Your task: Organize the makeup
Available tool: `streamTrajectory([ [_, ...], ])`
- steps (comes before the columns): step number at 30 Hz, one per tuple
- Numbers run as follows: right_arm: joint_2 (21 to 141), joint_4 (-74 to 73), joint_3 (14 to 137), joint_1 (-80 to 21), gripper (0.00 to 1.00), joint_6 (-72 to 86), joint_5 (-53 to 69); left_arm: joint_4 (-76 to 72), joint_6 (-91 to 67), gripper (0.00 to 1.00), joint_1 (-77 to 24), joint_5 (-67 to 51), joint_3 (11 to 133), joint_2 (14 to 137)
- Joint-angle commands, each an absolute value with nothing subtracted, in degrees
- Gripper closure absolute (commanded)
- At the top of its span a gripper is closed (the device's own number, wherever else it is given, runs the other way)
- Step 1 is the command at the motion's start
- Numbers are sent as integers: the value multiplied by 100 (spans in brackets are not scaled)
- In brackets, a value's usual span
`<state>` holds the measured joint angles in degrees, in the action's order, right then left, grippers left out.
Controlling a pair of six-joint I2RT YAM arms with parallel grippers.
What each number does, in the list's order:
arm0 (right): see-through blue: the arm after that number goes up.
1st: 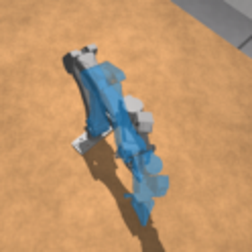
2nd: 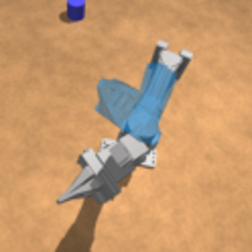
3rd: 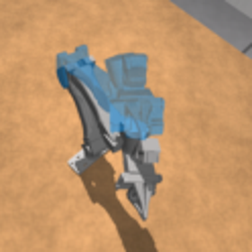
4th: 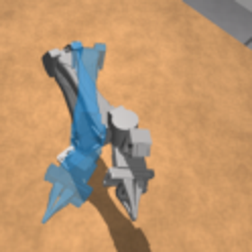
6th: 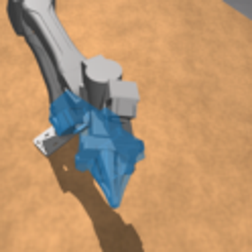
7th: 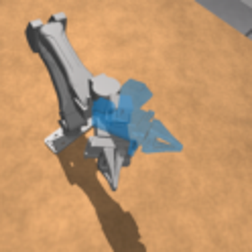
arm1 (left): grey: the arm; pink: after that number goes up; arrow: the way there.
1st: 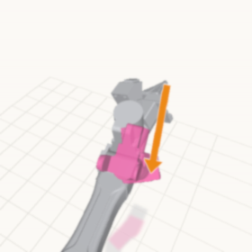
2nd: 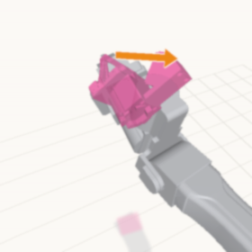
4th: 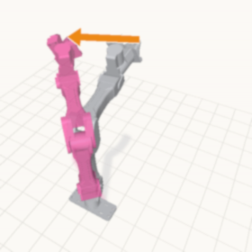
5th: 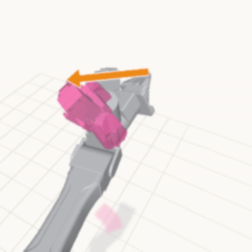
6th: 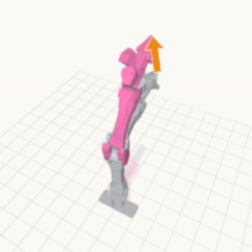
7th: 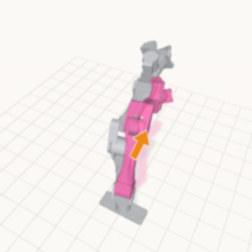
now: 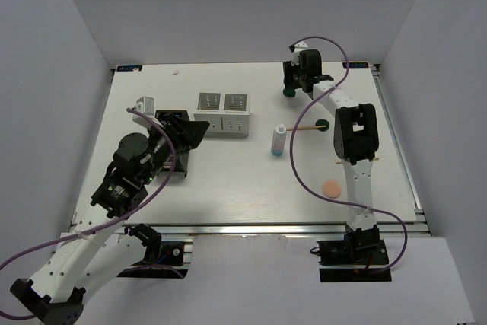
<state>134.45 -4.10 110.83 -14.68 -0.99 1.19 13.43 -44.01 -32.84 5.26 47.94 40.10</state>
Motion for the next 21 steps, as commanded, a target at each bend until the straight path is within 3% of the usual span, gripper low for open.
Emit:
streamTrajectory([
  [1,13658,-158,11268,-1441,46,-404,-176,1309,-4421,33,-3305,475,4772,4043],
  [17,14378,-711,11917,-1389,47,-949,-158,1266,-4438,33,-3305,475,4711,4166],
  [21,14493,-826,11988,-1362,56,-1046,-53,1274,-4438,33,-3305,492,4720,4184],
])
